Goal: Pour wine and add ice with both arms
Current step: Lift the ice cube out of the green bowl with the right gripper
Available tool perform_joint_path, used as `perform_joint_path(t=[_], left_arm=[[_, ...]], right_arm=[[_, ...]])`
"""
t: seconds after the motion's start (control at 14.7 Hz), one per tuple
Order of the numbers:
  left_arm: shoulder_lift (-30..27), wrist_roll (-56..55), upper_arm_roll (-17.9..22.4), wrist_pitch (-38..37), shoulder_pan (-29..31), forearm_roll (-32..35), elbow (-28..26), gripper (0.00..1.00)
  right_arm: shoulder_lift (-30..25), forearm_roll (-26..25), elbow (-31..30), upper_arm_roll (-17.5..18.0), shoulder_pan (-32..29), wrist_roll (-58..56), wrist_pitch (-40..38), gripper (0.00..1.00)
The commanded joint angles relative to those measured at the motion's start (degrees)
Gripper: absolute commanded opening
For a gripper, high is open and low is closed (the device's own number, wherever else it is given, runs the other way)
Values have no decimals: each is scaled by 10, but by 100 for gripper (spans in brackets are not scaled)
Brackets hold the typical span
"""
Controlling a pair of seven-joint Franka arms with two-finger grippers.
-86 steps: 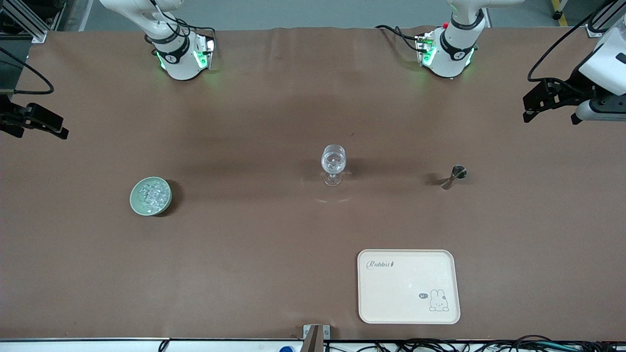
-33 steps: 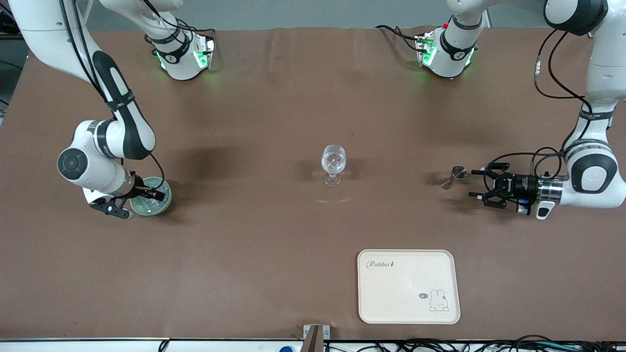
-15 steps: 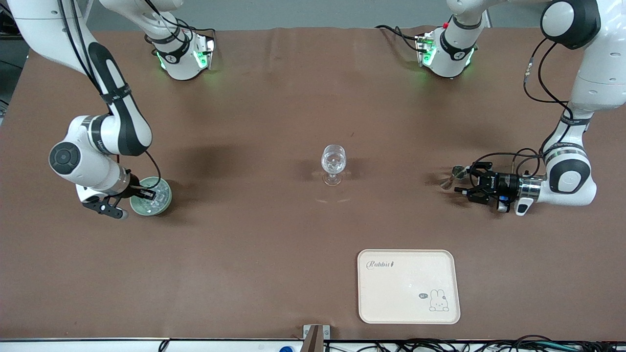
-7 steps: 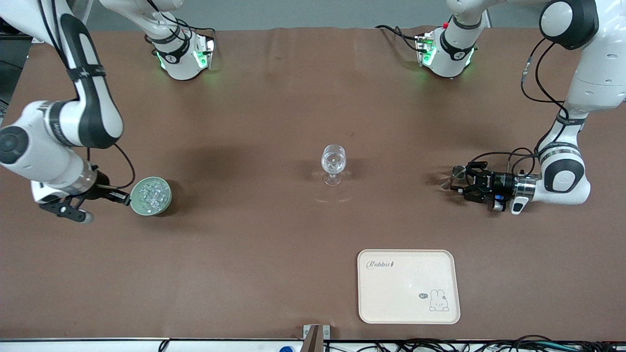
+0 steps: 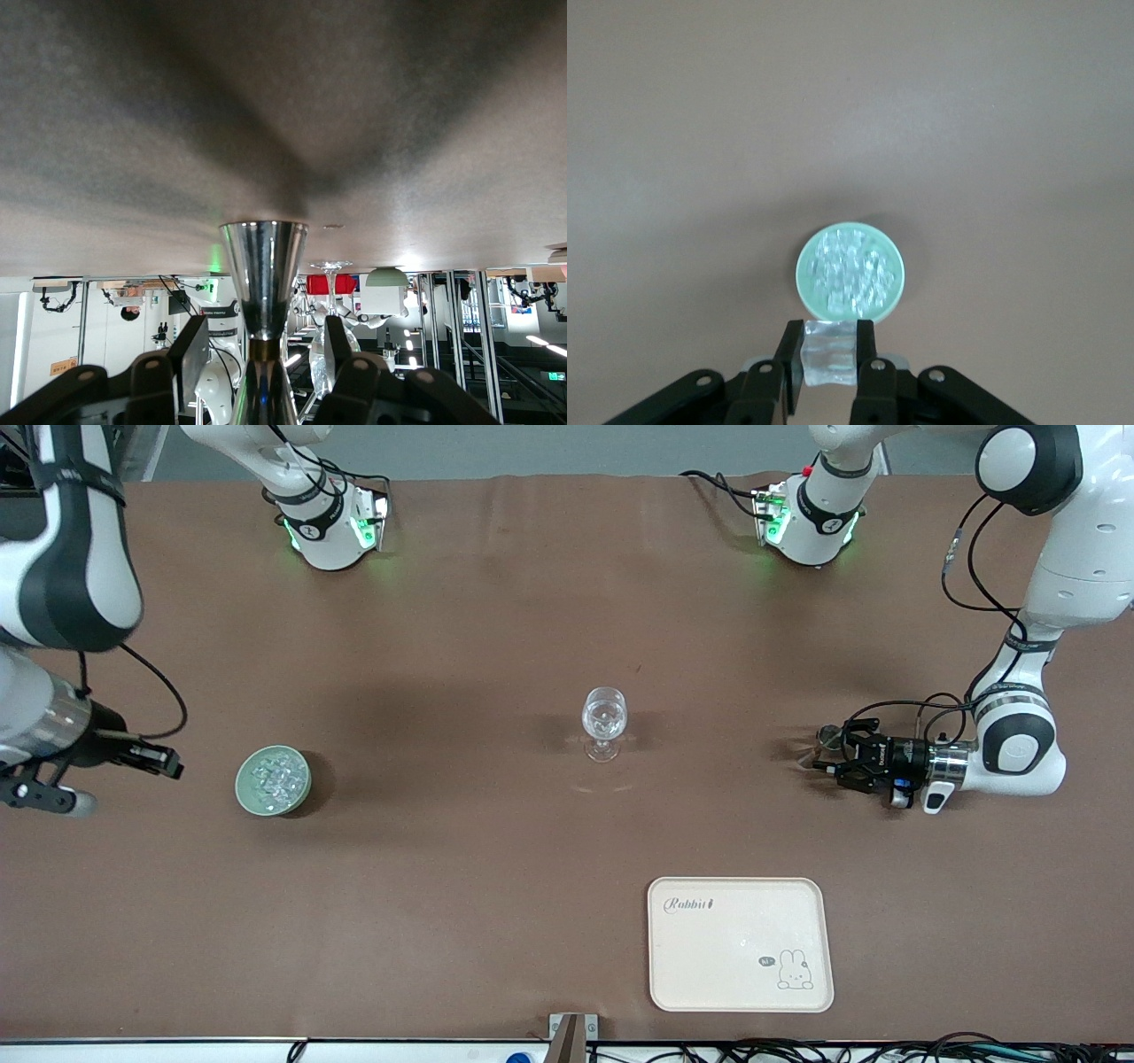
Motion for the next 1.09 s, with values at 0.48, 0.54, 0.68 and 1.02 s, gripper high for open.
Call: perform_joint_path(t=[0.48, 0.54, 0.68, 1.02], left_arm=[[-5, 44, 0, 10, -3, -13, -14, 41], [-5, 46, 0, 9, -3, -13, -14, 36], [-5, 54, 0, 9, -4, -13, -14, 26], [-8, 53, -1, 5, -3, -14, -12, 8]], right_arm=[[-122, -2, -16, 4, 34, -54, -101, 1], [-128, -1, -16, 4, 33, -63, -104, 1], [-136, 0, -16, 3, 32, -72, -121, 1], [-148, 2, -20, 1, 31, -85, -129, 2]])
